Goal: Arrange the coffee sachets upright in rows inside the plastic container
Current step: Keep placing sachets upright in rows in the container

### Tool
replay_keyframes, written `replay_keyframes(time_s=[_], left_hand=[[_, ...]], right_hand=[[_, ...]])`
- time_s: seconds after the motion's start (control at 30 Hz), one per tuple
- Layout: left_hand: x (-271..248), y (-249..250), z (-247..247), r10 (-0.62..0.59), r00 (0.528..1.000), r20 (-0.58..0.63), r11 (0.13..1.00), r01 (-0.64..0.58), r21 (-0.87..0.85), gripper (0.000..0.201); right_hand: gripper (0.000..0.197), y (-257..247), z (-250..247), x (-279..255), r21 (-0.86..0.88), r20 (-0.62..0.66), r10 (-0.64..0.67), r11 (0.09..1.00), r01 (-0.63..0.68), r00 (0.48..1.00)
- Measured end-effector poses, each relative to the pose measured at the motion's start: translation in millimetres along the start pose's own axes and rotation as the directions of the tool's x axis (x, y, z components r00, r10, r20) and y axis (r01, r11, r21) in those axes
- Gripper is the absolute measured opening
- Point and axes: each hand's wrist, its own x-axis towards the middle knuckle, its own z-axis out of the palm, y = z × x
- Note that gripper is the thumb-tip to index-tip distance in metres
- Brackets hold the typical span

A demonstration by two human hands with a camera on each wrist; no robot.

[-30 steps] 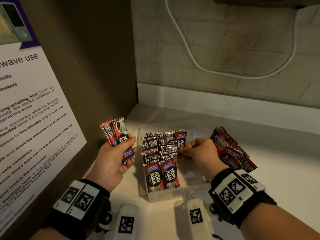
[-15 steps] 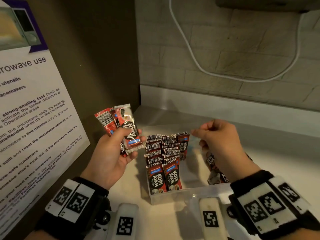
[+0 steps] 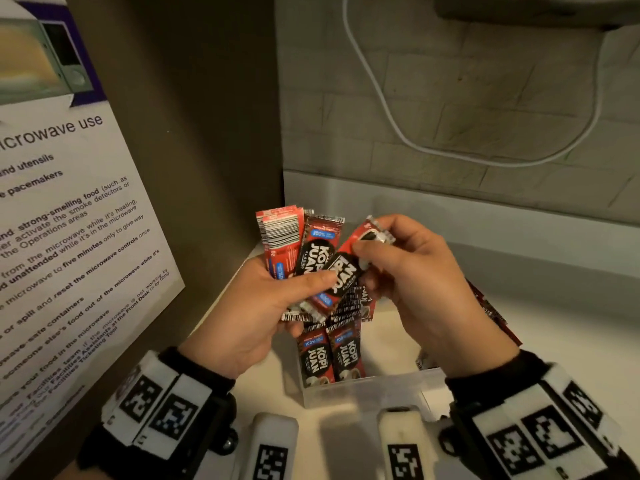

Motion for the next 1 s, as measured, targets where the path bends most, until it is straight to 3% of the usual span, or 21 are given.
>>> replay_keyframes(time_s=[0.07,0.2,0.3,0.33,0.43,0.53,0.6,0.73,0.83,1.0], left_hand=[[0.0,-0.7,-2.7,-0.014,1.000,0.005,0.999,0.014,-0.043,0.035],[2.3,-0.3,-1.6,0.024,0.996,-0.080,0.982,-0.038,-0.185,0.014],[4.9,2.7,0.3,0.077,0.982,-0.172,0.954,-0.122,-0.272,0.017],[5.1,3.7,1.3,0.087,0.979,-0.185,0.951,-0.136,-0.276,0.019],[5.9,0.9,7.7,0.109,0.979,-0.172,0.969,-0.144,-0.203,0.017],[4.1,-4.9,17.3,0.160,0.975,-0.152,0.980,-0.175,-0.097,0.029],[4.2,-6.2,19.3,0.171,0.972,-0.163,0.980,-0.184,-0.071,0.029],[9.6,-5.0,4.4,0.108,0.962,-0.253,0.982,-0.143,-0.127,0.012],[14.5,-11.6,-12.6,0.048,0.943,-0.330,0.979,-0.110,-0.172,0.015],[20.1,-38.5,-29.8,-0.101,0.899,-0.426,0.970,-0.006,-0.243,0.014]], right_hand=[[0.022,-2.7,-4.2,0.7,0.113,-0.011,0.044,0.993,-0.043,0.999],[0.025,-1.5,-14.3,-2.8,0.226,0.074,0.168,0.957,-0.180,0.983],[0.016,2.9,-19.6,-7.6,-0.103,0.175,0.167,0.983,-0.150,0.970],[0.009,2.6,-19.1,-10.1,-0.229,0.201,0.164,0.967,-0.116,0.966],[0.013,2.1,-15.8,-13.8,-0.455,0.214,0.114,0.891,-0.005,0.970],[0.018,1.2,-12.2,-14.7,-0.454,0.181,0.042,0.890,0.046,0.983],[0.010,1.6,-15.1,-12.2,-0.444,0.130,0.031,0.896,0.031,0.991],[0.005,11.4,-40.9,4.9,-0.391,-0.150,-0.007,0.919,-0.053,0.989],[0.005,25.4,-54.6,13.8,-0.379,-0.271,0.097,0.904,-0.199,0.958],[0.017,48.4,-46.4,19.4,-0.359,-0.261,0.308,0.849,-0.388,0.915]])
